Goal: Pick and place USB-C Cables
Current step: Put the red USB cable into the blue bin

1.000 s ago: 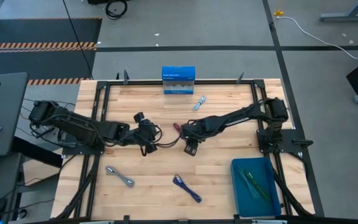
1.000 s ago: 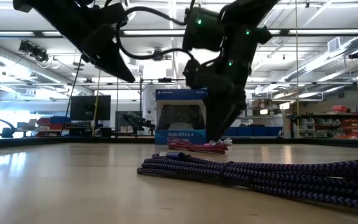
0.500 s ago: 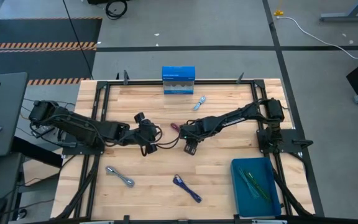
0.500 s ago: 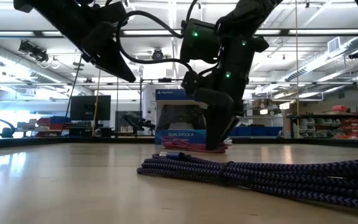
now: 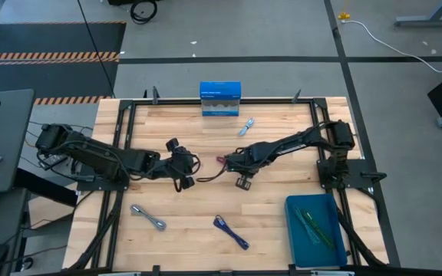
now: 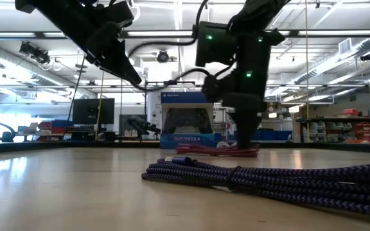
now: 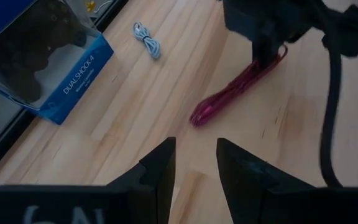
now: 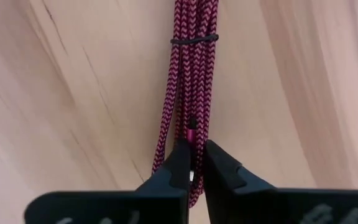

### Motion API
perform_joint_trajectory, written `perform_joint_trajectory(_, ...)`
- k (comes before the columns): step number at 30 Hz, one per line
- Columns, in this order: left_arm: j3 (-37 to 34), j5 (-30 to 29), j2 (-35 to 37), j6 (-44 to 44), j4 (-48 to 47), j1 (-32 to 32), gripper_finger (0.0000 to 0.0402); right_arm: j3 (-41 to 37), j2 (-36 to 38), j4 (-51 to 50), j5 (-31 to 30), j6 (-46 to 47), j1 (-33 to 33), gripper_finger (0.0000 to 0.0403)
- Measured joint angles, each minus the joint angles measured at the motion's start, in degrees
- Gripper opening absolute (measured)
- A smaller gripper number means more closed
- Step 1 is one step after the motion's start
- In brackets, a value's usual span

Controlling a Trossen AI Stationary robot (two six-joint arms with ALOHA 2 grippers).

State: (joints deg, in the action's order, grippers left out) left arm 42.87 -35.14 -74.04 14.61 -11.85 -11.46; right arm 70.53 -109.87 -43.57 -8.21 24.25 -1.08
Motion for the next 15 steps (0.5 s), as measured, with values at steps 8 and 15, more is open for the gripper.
perform_joint_trajectory(8,0.0,0.0,0.0,0.2,0.0,0.0,0.0125,-0.2,8.9,-12.2,0.6,2.6,-1.5,0.0008)
perform_joint_trajectory(15,0.0,0.0,0.0,-0.2,3.2,0.0,0.0125,-0.2,17.9,-24.2,5.4,11.5,-6.6,0.0008)
